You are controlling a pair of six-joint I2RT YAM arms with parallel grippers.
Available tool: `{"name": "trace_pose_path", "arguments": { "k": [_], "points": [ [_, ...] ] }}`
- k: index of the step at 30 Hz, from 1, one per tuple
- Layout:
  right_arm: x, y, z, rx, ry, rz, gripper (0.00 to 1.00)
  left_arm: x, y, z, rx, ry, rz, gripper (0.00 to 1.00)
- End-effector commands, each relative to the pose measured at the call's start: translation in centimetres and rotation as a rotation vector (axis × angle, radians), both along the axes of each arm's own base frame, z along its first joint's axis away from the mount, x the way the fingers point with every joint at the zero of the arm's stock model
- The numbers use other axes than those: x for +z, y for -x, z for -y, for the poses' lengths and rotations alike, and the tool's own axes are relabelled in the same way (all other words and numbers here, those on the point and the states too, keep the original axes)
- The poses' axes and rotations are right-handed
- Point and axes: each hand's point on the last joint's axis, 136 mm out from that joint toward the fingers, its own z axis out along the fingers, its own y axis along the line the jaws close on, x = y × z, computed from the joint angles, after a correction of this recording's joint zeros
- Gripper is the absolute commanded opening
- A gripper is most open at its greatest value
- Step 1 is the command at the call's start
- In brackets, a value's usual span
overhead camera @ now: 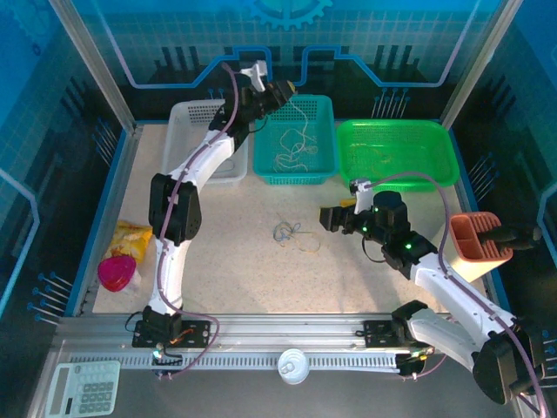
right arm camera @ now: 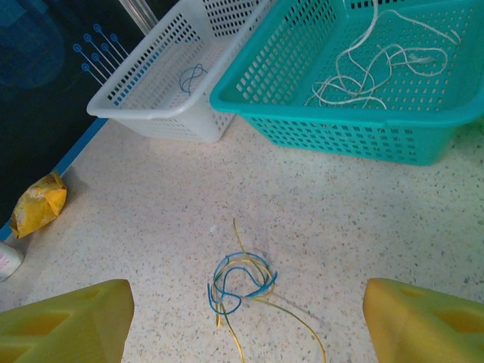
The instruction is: Untangle the cables
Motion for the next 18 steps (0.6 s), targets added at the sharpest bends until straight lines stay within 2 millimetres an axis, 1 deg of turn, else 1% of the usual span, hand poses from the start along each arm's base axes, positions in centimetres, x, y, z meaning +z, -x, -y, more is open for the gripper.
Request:
{"name": "trace_pose_path", "arguments": {
  "k": [1,2,3,4,6,7,11,13,15,17,18],
  "points": [
    [1.5,-0.2,0.6,-0.031,-0.01,0.007,0.8,-2.1,1.1,0.3,-0.016,-0.213,-0.042,0.45],
    [1.7,-0.2,0.7,-0.037,-0.012,0.008,0.8,-2.8,1.2,0.1,-0.016,-0.26,-0.064,0.54],
    [2.0,-0.2,0.8,-0.041,-0.015,0.008,0.8,-3.0,1.4,-0.1,-0.015,-0.288,-0.071,0.63],
    [2.2,-0.1,0.9,-0.043,-0.017,0.01,0.8,-2.8,1.6,-0.2,-0.018,-0.308,-0.071,0.74],
    [2.8,-0.1,1.0,-0.052,-0.023,0.017,0.8,-1.8,2.1,-0.5,-0.014,-0.334,-0.063,0.89],
    [3.0,-0.1,1.2,-0.057,-0.026,0.019,0.8,-1.2,2.4,-0.7,-0.006,-0.356,-0.064,0.99],
    [3.8,-0.1,1.2,-0.065,-0.036,0.03,0.81,1.8,3.6,-1.5,0.016,-0.433,-0.034,0.99],
    [4.2,-0.2,1.3,-0.071,-0.042,0.032,0.8,2.9,4.3,-1.9,0.024,-0.442,-0.023,0.99],
    [4.4,-0.4,1.2,-0.076,-0.049,0.028,0.8,3.9,5.2,-2.1,0.022,-0.439,-0.007,0.99],
    [4.1,-0.5,1.2,-0.08,-0.05,0.012,0.8,4.8,6.3,-2.2,0.017,-0.427,0.01,0.99],
    [3.9,-0.6,1.1,-0.08,-0.05,-0.002,0.8,4.7,7.0,-2.2,0.01,-0.421,0.01,0.99]
  ]
}}
